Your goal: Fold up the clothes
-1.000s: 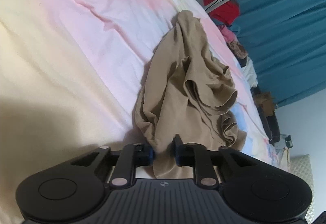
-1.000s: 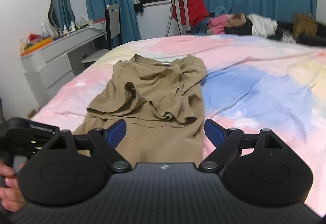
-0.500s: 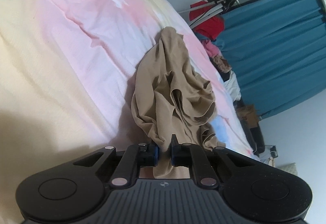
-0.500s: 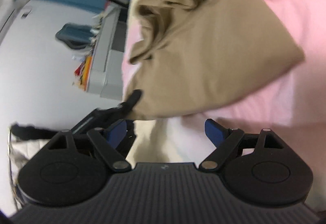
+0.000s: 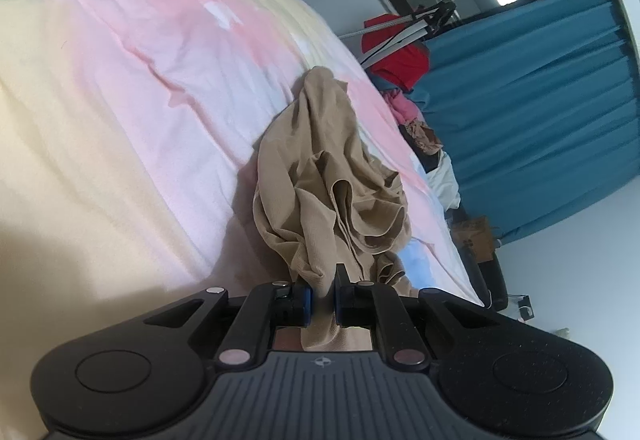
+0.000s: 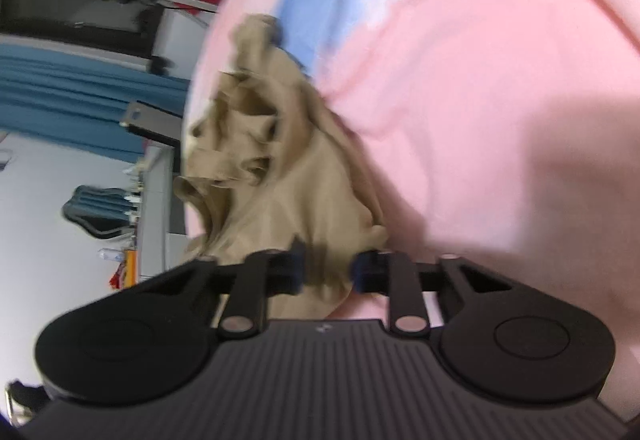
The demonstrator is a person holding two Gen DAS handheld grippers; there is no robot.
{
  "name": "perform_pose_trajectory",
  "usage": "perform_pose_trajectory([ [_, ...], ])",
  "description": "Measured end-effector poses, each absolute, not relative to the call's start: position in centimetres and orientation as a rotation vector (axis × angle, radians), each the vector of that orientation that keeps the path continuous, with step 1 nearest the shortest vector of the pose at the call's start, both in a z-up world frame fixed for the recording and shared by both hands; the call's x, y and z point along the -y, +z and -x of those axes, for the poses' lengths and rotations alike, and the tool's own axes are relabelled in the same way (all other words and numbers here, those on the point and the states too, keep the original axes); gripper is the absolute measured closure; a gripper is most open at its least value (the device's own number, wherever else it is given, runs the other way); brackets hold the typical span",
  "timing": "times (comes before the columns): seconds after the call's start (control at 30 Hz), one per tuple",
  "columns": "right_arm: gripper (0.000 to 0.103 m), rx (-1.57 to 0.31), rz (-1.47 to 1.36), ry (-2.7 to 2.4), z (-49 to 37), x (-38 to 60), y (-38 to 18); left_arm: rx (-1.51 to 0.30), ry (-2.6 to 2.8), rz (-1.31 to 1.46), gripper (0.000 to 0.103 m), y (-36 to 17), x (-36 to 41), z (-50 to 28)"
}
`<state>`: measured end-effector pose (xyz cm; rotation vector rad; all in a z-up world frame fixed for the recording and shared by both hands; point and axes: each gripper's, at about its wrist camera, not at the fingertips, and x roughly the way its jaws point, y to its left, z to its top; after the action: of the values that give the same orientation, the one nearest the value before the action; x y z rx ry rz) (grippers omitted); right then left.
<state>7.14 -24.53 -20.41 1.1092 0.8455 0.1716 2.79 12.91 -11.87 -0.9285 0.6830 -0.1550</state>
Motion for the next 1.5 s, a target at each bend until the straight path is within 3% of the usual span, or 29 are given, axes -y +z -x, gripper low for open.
perform_pose_trajectory([
  [0.13,0.089,-0.753,-1.066,0.220,-6.7,24.0,-17.5,-0.643,-0.166,0.927,0.093,-10.3,-12.9,-2.2],
  [0.33,0.090,-0.656,-1.013,0.279,-4.8,25.2,-12.2,-0.583,-0.208,0.883,0.094,-5.5,-12.7,0.7],
  [0.8,0.090,-0.672,-1.095,0.354,7.2,28.1,-7.8,-0.584,-0.231,0.952,0.094,-0.5,-12.5,15.2],
  [1.17,0.090,-0.691,-1.157,0.305,-2.6,26.4,-8.1,-0.595,-0.138,1.023,0.093,-0.8,-13.7,4.4],
  [1.5,0.089,-0.767,-1.169,0.211,-14.9,25.0,-15.9,-0.652,-0.074,0.847,0.092,-6.5,-13.3,-9.4],
])
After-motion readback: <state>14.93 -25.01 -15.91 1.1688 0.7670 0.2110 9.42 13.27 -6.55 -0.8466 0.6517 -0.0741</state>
